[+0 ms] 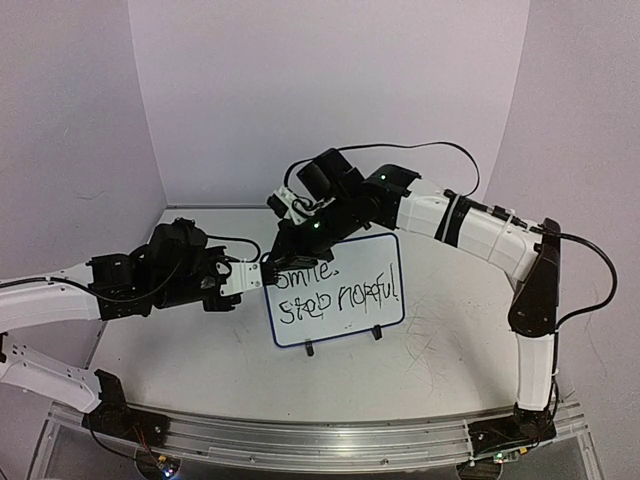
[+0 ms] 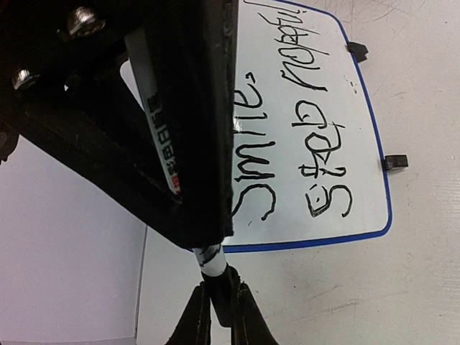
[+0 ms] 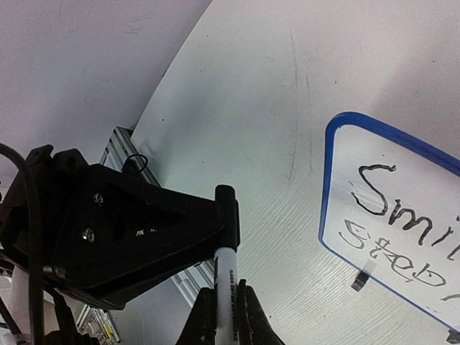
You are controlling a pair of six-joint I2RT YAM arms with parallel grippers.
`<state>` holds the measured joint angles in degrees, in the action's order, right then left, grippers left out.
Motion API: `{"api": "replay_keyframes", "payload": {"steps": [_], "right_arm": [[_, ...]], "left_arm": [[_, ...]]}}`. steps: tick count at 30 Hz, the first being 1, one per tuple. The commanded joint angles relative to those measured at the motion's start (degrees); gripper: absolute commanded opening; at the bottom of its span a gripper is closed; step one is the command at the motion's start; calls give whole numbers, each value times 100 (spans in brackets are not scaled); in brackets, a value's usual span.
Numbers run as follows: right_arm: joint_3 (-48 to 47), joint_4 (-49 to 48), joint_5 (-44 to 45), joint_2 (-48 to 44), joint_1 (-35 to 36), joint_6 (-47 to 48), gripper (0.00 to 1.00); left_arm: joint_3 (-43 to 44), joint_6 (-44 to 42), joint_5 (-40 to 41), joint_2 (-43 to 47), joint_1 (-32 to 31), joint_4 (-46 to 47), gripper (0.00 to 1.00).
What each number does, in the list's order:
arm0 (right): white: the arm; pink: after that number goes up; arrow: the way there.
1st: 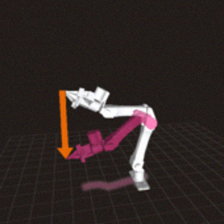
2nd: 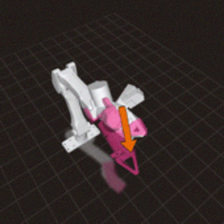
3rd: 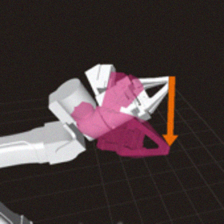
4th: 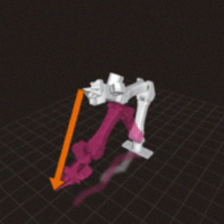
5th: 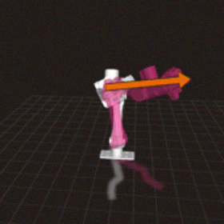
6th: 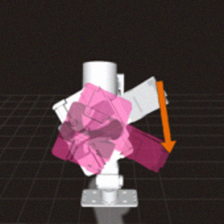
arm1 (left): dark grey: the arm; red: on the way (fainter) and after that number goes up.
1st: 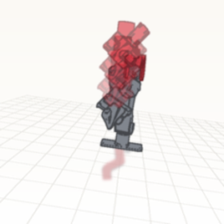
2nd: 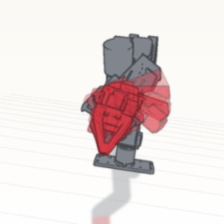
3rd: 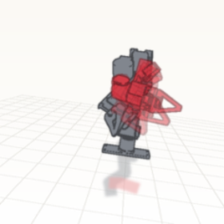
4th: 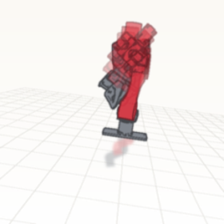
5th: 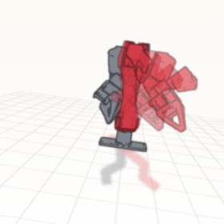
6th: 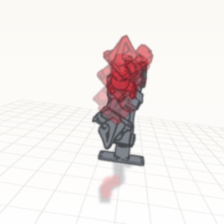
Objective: Write a sentence on the whiteboard
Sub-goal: Insert the whiteboard marker without the cap into the pen cap, then put down the whiteboard marker at the corner of the board.
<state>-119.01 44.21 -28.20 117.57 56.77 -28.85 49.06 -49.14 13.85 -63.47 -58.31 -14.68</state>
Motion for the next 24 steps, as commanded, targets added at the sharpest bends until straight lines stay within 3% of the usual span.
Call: {"api": "replay_keyframes", "payload": {"steps": [1, 7, 10, 14, 17, 21, 24], "right_arm": [[90, -991, -294, 257, 131, -343, 0], [-66, -1020, 201, 344, 192, -516, 0], [338, -1170, 603, -135, 134, -430, 0], [1221, -1637, 464, -653, 62, -92, 0], [2042, -2091, 691, -1140, 50, 178, 0], [3329, -2965, 1406, -2090, 14, 650, 0], [4486, -3799, 1873, -3266, -23, 1120, 0]], "left_arm": [[472, -344, -554, 179, -564, 1445, 0], [546, -304, -400, 44, -662, 1444, 0], [348, -1, -237, 317, -664, 1442, 0], [177, 616, 314, 833, -664, 1185, 0], [111, 1328, 699, 1235, -663, 1028, 13], [-8, 2409, 989, 1702, -655, 1076, 42], [30, 2831, 1355, 1647, -648, 1228, 51]]}}
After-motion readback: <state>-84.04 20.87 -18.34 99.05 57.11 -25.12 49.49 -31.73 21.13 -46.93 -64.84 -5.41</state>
